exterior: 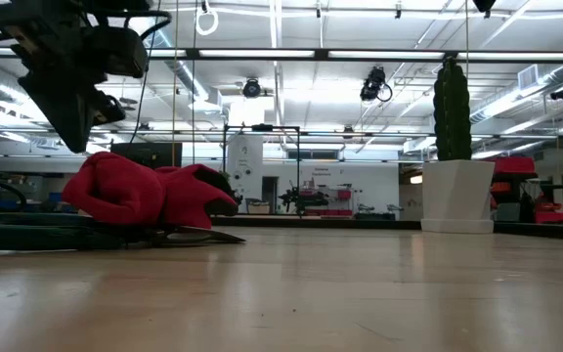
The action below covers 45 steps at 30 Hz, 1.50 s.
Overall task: Pick & Place Garden tools in Gardening bag
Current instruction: Put the light brown trowel into the gardening tool bag
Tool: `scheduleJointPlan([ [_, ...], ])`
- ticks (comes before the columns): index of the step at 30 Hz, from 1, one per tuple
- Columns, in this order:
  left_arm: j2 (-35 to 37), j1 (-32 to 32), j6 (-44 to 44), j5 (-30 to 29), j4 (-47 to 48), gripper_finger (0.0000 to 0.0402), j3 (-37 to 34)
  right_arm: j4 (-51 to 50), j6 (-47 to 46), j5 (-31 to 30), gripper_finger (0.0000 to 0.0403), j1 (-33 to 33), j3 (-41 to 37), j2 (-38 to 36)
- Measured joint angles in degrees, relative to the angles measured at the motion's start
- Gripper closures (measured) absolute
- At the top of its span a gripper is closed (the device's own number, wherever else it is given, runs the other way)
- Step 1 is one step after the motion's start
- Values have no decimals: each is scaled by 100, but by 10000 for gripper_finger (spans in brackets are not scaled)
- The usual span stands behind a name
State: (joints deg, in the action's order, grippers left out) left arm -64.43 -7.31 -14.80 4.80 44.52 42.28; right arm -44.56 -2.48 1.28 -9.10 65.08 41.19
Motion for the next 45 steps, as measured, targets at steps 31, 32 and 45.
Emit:
scheduleJointPlan([
  [31, -1228, 0, 164, -42, -791, 377, 2, -28, 0, 0, 403, 0, 0, 0],
  [32, -1228, 0, 163, -57, -787, 372, 2, -31, 0, 0, 403, -2, 0, 0],
  [45, -1307, 0, 202, -116, -783, 291, 2, -59, 0, 0, 403, 0, 0, 0],
])
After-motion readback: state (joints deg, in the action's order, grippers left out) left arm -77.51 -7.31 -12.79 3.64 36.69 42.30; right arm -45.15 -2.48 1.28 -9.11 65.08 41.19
